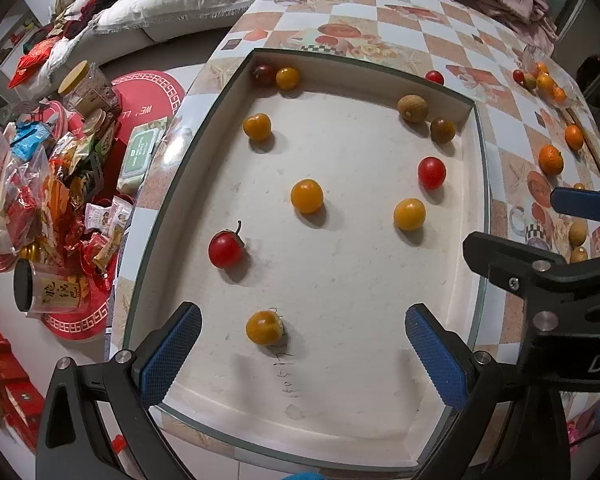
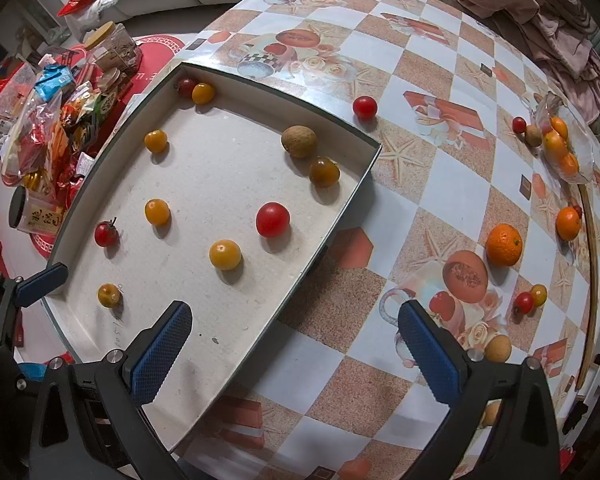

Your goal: Organize fruits

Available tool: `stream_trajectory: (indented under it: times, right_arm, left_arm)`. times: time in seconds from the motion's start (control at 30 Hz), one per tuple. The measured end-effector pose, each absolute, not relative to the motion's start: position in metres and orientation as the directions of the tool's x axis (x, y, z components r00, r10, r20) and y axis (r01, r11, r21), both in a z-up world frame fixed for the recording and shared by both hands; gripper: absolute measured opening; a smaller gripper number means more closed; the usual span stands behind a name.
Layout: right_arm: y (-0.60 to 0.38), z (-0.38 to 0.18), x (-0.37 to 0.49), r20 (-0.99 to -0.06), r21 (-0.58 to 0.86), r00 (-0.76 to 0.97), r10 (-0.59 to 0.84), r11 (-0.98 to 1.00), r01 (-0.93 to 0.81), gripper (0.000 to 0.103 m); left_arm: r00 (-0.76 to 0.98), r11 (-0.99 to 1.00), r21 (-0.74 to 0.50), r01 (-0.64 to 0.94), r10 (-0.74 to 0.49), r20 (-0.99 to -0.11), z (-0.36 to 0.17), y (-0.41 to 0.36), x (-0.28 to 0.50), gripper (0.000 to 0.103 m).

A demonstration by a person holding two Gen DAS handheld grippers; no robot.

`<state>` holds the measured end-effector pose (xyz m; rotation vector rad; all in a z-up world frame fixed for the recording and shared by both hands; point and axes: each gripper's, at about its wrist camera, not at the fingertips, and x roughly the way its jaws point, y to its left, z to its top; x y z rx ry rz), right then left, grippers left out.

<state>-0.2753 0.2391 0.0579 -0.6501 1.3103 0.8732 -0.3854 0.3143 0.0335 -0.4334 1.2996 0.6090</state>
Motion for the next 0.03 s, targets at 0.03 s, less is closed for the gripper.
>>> stream_trajectory:
  times: [0.03]
  right_arm:
    - [0.239, 0.0579, -0.2753, -0.984, 0.067, 0.034, 0.175, 0.538, -0.84, 0.103]
  left_arm:
    - [0.15, 0.769, 0.034, -0.639, 0.168, -0.974, 0.0334, 0.3146, -0.3856, 0.103]
